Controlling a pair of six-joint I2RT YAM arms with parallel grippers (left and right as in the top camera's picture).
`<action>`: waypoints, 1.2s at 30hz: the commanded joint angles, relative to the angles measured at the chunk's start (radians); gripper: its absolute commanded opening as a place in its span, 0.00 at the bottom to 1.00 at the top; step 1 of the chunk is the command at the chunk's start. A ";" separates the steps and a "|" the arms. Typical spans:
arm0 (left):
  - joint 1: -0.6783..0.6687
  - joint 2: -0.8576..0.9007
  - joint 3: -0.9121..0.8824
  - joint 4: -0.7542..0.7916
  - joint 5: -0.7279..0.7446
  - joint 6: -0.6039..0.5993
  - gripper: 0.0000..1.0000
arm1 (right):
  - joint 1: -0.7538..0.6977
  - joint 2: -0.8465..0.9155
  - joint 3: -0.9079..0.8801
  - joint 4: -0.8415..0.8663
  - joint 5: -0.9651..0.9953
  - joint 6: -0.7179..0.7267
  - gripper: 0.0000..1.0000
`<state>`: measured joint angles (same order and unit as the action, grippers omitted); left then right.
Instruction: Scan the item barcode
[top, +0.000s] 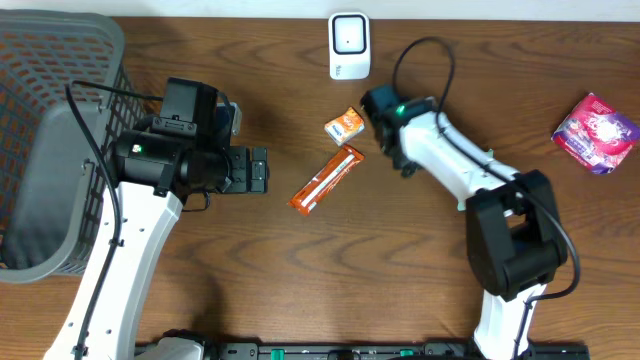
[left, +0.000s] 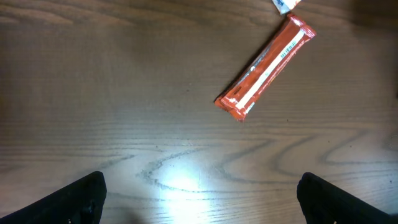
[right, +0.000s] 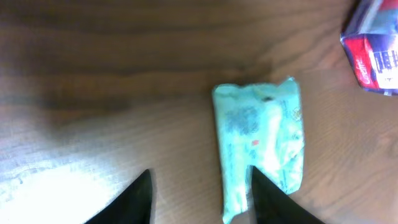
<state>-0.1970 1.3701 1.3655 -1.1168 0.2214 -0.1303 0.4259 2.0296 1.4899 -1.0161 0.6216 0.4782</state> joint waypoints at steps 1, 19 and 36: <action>0.004 0.002 -0.001 -0.001 -0.009 -0.001 0.98 | -0.112 -0.034 0.147 -0.089 -0.125 0.032 0.67; 0.004 0.002 -0.001 -0.001 -0.009 -0.001 0.98 | -0.575 -0.036 0.228 -0.163 -0.467 -0.102 0.99; 0.004 0.002 -0.001 -0.001 -0.009 -0.001 0.98 | -0.602 -0.034 0.197 -0.125 -0.549 -0.270 0.99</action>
<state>-0.1970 1.3701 1.3655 -1.1175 0.2214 -0.1307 -0.1696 2.0151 1.7042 -1.1473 0.1284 0.2955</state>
